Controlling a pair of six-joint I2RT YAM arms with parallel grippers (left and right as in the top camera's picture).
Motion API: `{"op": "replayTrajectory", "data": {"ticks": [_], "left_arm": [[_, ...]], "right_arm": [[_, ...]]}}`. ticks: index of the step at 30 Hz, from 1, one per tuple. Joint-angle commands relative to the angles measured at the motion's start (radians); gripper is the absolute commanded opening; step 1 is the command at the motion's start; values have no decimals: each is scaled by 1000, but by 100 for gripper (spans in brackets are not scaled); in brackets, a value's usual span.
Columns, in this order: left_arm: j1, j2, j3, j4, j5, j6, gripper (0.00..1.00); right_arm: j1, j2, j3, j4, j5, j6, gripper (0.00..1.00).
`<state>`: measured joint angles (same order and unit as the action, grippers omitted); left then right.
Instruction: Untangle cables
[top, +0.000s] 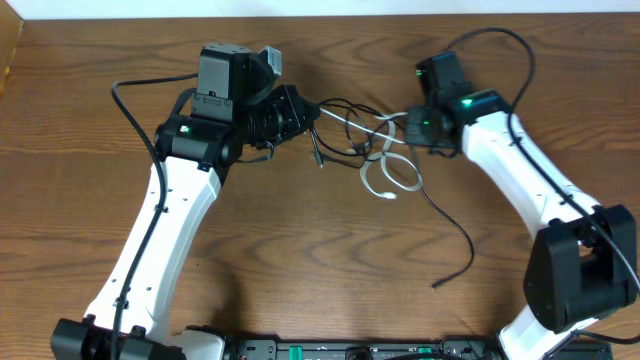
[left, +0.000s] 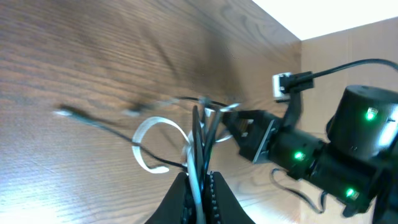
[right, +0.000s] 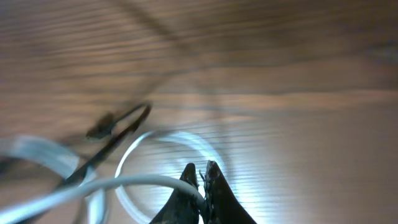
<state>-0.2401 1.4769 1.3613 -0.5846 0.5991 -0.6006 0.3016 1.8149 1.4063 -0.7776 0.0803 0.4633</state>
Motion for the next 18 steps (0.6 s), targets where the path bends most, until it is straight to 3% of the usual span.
{"op": "replayTrajectory", "data": {"ticks": [1,6,11,14,18], "left_arm": [[2,0,-1,-11,-34,111,7],[1,5,-1,-182,-286,208,10],[2,27,-1,-279,-474,259,25],[2,35,-1,-290,-525,276,31],[1,39,-3,-268,-494,298,41]], "right_arm": [[-37,-20,2,-48,217,-24,1],[-139,-30,2,-76,26,-112,1],[-245,-58,2,-92,-174,-166,1],[-315,-82,2,-105,-246,-202,1],[-369,-100,2,-103,-520,-343,1]]}}
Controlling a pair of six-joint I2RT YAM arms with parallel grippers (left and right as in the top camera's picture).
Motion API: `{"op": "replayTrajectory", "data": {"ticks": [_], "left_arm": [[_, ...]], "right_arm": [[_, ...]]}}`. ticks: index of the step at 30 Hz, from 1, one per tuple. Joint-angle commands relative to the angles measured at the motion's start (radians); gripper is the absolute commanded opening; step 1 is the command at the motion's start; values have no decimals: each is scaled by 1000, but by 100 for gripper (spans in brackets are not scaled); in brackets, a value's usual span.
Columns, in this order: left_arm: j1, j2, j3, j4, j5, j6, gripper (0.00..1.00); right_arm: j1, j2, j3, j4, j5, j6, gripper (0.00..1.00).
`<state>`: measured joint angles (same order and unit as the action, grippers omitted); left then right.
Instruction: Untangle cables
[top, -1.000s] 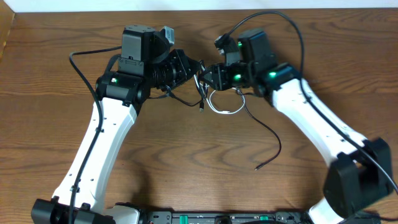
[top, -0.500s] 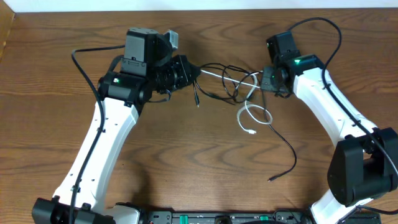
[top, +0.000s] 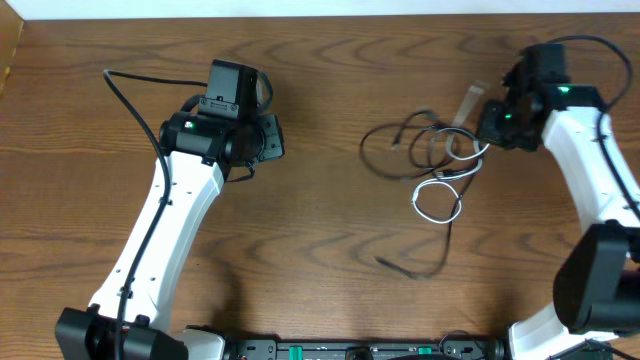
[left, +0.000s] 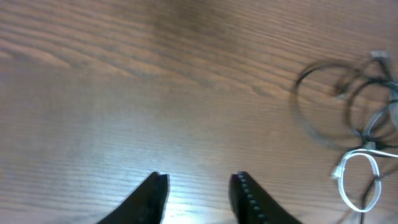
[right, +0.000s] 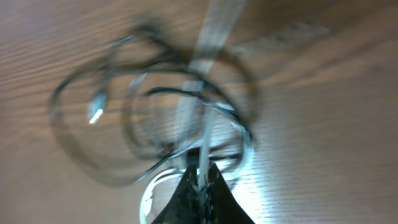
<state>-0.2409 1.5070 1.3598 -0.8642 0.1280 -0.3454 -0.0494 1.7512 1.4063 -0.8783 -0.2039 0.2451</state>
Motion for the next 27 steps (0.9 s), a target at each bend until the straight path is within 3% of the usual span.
{"op": "replayTrajectory", "data": {"ticks": [1,6,9,13,17,27], "left_arm": [[-2,11,-3,40,59,81,44],[-60,85,-14,203,346,101,51],[-122,165,-14,283,378,71,51],[-214,306,-14,423,378,-114,55],[-294,455,-13,600,378,-393,60],[-387,634,-13,874,337,-713,60]], "right_arm": [[-16,-37,2,-5,-278,-136,1],[17,-37,2,-24,-280,-135,1],[21,-36,2,-35,-272,-135,1],[19,-36,2,-53,-249,-134,1],[19,-36,2,-72,-223,-134,1],[19,-36,2,-77,-203,-135,1]]}}
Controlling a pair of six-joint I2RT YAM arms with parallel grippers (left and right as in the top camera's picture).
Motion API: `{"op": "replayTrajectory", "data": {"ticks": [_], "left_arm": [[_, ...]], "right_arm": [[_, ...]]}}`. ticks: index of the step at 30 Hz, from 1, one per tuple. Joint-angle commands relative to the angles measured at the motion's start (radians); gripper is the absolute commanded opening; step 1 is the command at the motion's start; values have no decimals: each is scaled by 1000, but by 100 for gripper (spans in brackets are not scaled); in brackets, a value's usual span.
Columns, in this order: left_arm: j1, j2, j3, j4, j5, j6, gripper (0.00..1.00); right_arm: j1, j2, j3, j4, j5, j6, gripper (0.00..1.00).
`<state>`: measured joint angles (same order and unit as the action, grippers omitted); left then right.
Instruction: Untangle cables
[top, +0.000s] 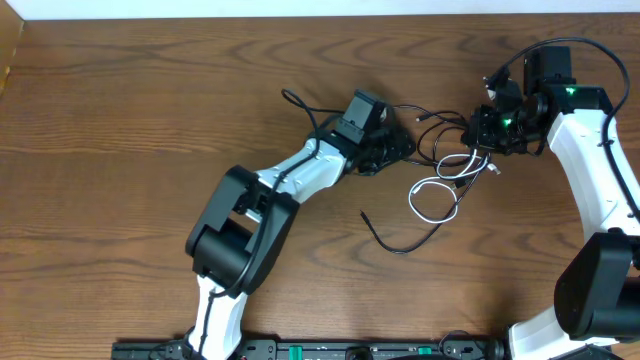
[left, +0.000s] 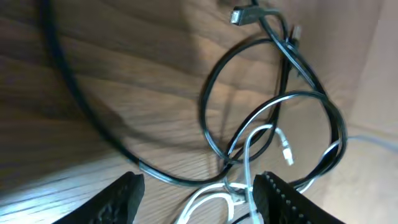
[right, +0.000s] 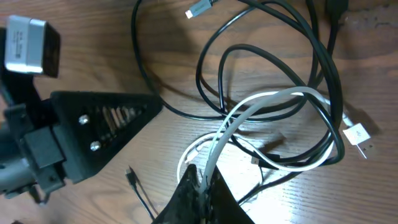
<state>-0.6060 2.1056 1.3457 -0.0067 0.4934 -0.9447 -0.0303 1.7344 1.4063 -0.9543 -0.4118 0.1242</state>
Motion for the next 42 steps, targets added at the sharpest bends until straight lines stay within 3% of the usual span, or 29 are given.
{"op": "replayTrajectory", "data": {"ticks": [1,5,9,16,20,22,24,28,30,36,39,42], "left_arm": [[-36,61,1,40,-50,-161,60],[-51,84,1,47,-105,-214,59],[-78,87,0,47,-262,-221,51],[-122,109,1,102,-421,-243,49],[-133,138,1,129,-484,-237,34],[-133,138,1,144,-482,-162,27],[-133,138,1,160,-479,-87,8],[-113,130,1,168,-472,0,7],[-94,97,1,123,-462,118,7],[-27,-121,1,-169,-460,367,7],[8,-322,1,-351,-441,529,7],[38,-503,1,-465,-415,612,7]], "right_arm": [[0,-19,2,-5,8,-14,1],[0,-19,2,-5,14,-14,1],[0,-19,2,-3,14,-14,1],[0,-19,2,-2,18,-14,1],[0,-19,2,-4,18,-18,1],[0,-19,2,-5,18,-18,1],[0,-19,2,-8,18,-18,1],[0,-19,2,-10,18,-18,1],[0,-19,2,-10,18,-18,1],[0,-19,2,1,17,-18,1],[0,-19,2,13,18,-18,1],[0,-19,2,34,18,-13,1]]}}
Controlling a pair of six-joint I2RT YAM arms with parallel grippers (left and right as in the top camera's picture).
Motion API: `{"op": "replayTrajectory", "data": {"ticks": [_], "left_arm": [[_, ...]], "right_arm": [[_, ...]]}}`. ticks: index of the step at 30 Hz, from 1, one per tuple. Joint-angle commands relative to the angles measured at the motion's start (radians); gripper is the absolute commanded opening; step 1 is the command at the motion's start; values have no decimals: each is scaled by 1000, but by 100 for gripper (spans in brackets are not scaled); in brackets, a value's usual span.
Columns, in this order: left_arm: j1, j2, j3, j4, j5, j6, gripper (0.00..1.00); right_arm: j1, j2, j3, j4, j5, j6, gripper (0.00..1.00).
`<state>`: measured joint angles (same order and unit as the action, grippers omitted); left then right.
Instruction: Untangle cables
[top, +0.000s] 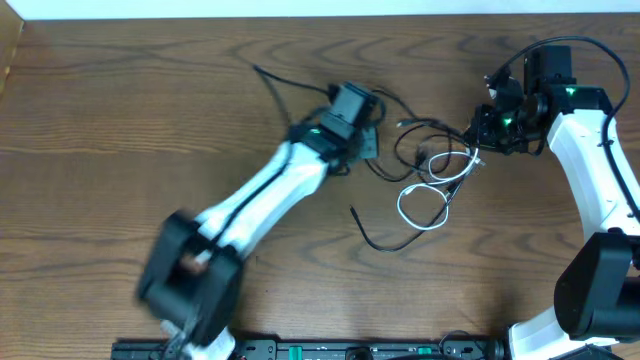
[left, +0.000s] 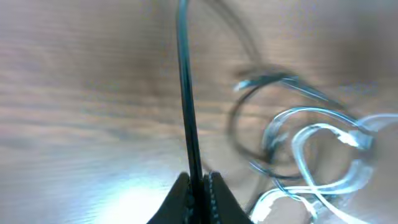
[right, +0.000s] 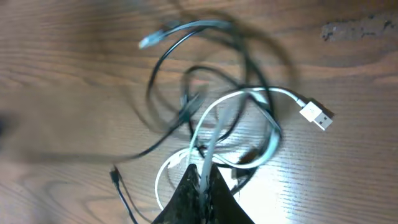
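A tangle of black cables (top: 432, 150) and a white cable (top: 420, 205) lies at the table's middle right. My left gripper (top: 366, 148), its arm blurred, is shut on one black cable (left: 184, 93) at the tangle's left edge; that strand runs straight up from the left gripper (left: 196, 182). At the tangle's right side my right gripper (top: 475, 138) is shut on the white cable (right: 214, 134). The right gripper (right: 202, 179) sits above the white loop. A white USB plug (right: 316, 116) lies to the right.
A loose black cable tail (top: 372, 236) curves over the wooden table (top: 120, 120) below the tangle. Another black strand (top: 270, 78) trails off to the upper left of the left wrist. The table's back edge (top: 320, 14) is close behind.
My left gripper was open beside the black loops; it is now shut on a black cable and sits a little further left. The tangle has shifted slightly left. The right gripper still holds the white cable.
First both grippers were shut on cables at the tangle in the middle, left on black, right on white. Then the left stood open far to the left while the right held the tangle at the right. The left came back open, and now grips a black strand.
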<state>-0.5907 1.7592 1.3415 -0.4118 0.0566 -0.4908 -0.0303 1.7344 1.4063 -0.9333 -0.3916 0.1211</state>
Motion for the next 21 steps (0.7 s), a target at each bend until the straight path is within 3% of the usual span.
{"op": "replayTrajectory", "data": {"ticks": [1,5,12,16,19,21], "left_arm": [[32,-207,5,-84,22,170,7],[109,-466,5,-130,22,192,7],[233,-634,5,-171,22,192,7],[305,-631,5,-278,21,192,7],[311,-602,5,-314,22,191,7],[311,-562,5,-322,45,190,27]], "right_arm": [[0,-19,2,17,-3,-9,1],[-3,-11,0,48,90,64,1],[-8,33,-1,80,53,45,1],[1,9,8,87,-304,-146,1],[12,-46,44,73,-499,-162,1],[16,-116,95,97,-733,-176,1]]}}
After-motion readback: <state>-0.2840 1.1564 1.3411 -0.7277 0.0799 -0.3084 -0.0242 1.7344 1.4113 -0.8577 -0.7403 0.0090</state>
